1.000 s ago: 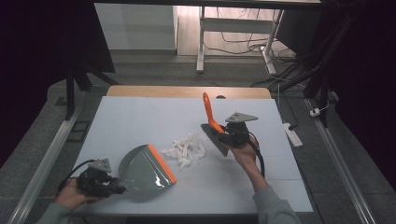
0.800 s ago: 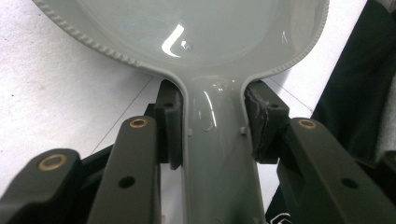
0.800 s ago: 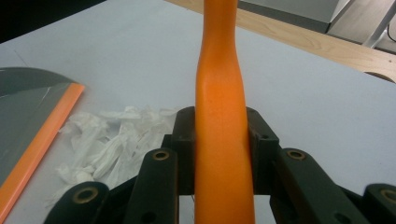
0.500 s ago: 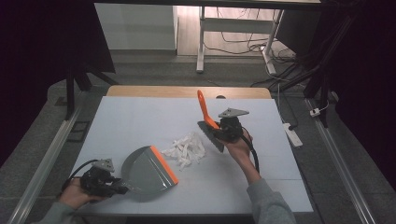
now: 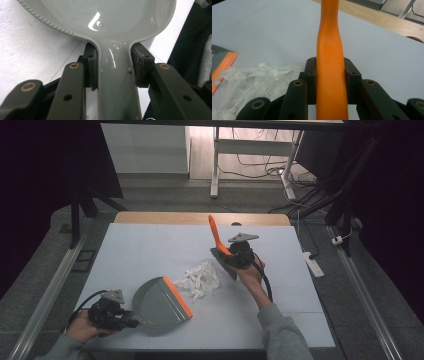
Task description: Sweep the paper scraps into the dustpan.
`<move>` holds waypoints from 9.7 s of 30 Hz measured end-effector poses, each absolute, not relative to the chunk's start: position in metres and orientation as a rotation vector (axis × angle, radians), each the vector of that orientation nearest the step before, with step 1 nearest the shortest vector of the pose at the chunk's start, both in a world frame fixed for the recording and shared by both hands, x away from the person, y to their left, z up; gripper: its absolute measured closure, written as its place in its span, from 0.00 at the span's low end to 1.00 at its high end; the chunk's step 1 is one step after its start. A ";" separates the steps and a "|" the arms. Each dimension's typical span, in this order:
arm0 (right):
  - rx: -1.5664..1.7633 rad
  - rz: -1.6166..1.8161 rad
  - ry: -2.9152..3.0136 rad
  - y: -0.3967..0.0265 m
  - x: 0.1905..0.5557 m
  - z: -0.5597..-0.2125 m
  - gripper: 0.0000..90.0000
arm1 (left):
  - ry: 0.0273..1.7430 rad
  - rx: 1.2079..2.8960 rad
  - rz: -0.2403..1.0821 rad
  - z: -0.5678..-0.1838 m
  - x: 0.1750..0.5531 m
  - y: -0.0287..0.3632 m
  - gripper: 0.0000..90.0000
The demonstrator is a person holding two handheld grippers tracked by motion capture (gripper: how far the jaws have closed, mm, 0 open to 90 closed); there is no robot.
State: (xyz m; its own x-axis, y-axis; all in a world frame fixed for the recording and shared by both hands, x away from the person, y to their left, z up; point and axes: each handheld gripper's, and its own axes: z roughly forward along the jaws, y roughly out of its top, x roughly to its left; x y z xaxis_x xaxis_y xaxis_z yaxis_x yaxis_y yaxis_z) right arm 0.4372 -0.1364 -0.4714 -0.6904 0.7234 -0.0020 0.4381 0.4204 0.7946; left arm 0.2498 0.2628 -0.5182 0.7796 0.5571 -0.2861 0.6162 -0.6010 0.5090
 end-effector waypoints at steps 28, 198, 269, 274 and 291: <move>0.954 1.073 2.420 -0.090 0.441 -0.486 0.78 | 0.876 2.360 -0.139 -0.519 0.252 0.260 0.69; 0.827 1.118 2.530 -0.013 0.417 -0.488 0.78 | 0.958 2.314 -0.139 -0.521 0.254 0.260 0.69; 0.745 1.343 2.515 -0.015 0.362 -0.462 0.78 | 0.969 2.299 -0.123 -0.524 0.256 0.252 0.69; 0.765 1.355 2.497 -0.025 0.364 -0.460 0.78 | 0.967 2.300 -0.118 -0.525 0.257 0.251 0.69; 0.789 1.410 2.437 -0.060 0.365 -0.452 0.78 | 0.987 2.237 -0.069 -0.520 0.256 0.251 0.69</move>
State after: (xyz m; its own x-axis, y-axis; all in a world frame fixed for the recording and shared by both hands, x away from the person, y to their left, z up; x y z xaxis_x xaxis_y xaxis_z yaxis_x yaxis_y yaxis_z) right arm 0.3653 -0.0601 -0.4521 -0.8324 0.5488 0.0773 0.3404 0.3963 0.8527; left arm 0.2561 0.2514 -0.5204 0.7109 0.6343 -0.3038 0.6703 -0.4802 0.5658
